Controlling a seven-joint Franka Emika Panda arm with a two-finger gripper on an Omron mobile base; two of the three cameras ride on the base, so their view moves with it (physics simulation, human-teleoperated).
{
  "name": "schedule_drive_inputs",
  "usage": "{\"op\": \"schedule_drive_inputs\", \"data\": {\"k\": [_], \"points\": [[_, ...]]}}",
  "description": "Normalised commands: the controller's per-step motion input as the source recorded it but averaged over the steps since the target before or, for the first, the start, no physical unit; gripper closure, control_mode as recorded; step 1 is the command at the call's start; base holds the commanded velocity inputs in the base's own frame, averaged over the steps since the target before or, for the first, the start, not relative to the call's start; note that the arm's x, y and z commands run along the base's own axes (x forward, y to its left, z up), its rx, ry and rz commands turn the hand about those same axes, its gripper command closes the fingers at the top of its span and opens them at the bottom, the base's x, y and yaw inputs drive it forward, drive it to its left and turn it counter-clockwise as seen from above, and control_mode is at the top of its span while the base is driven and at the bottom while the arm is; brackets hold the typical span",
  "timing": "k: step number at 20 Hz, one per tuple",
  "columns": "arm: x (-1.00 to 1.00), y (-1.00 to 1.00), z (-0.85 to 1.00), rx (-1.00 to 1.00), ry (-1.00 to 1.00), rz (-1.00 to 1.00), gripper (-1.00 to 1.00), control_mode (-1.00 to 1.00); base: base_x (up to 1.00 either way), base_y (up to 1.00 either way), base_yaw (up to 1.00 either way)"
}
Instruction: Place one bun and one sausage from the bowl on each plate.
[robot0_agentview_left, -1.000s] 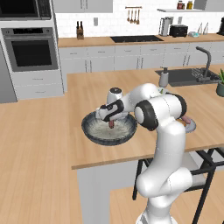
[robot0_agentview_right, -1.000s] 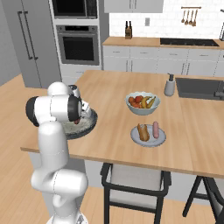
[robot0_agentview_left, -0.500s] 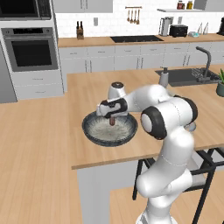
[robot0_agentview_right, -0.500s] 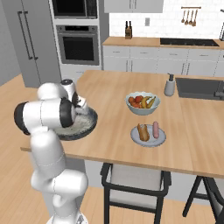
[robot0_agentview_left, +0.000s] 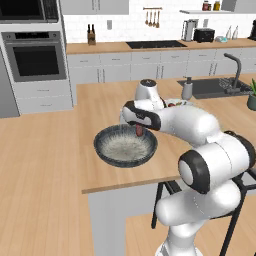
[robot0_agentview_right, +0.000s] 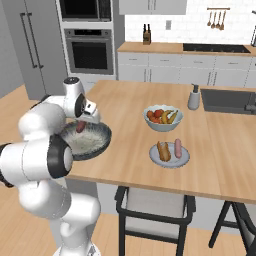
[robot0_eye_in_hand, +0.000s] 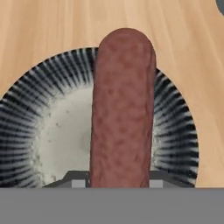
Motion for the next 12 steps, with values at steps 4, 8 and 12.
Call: {"op": "schedule_drive_inputs", "data": {"k": [4,8,12], "points": [[-0.96,-0.73,0.35,0.0,0.0,0.03,1.0,-1.0,0.0,0.0,0.0],[-0.93,-0.49,0.43,-0.01,0.0,0.08,1.0,-1.0,0.0,0.0,0.0],[-0.64,-0.18,0.54,0.0,0.02,0.0,1.0,-1.0,0.0,0.0,0.0]]}}
